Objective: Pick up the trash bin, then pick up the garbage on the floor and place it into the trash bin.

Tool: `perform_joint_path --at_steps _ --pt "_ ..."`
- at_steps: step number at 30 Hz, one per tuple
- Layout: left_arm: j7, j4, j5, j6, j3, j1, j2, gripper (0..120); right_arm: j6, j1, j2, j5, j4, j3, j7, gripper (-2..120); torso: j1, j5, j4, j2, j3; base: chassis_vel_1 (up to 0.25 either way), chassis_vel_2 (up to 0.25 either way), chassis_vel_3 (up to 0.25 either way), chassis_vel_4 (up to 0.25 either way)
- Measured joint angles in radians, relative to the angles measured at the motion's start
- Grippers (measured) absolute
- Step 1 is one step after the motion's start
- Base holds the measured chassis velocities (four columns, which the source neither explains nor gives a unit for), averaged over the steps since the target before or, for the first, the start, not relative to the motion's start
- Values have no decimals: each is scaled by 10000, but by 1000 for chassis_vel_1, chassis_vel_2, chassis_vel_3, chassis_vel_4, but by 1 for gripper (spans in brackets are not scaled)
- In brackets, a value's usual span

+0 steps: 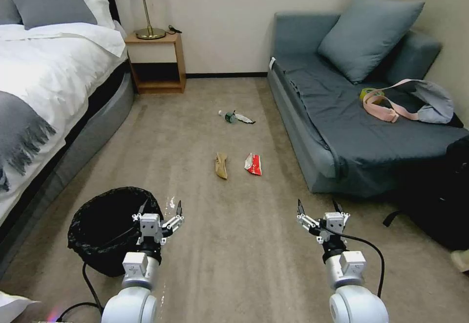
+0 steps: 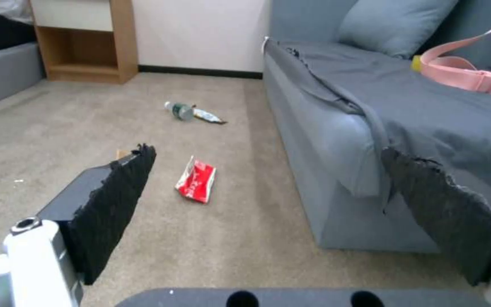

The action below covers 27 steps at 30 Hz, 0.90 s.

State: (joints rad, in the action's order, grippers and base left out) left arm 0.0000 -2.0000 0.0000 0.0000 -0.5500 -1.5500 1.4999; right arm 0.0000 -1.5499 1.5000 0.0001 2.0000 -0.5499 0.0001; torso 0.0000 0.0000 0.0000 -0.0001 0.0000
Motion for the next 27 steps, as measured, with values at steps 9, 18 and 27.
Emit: perform_joint_path --at_steps 9,18,27 --pt "1 0 0 0 0 0 0 100 0 0 0 0 0 0 0 100 0 0 0 0 0 0 0 0 0" --pt "0 0 0 0 0 0 0 100 0 0 0 0 0 0 0 100 0 0 0 0 0 0 0 0 0" --pt "-108 12 153 0 89 -8 62 100 96 -69 0 39 -12 -124 -1 100 0 3 3 1 0 0 0 0 0"
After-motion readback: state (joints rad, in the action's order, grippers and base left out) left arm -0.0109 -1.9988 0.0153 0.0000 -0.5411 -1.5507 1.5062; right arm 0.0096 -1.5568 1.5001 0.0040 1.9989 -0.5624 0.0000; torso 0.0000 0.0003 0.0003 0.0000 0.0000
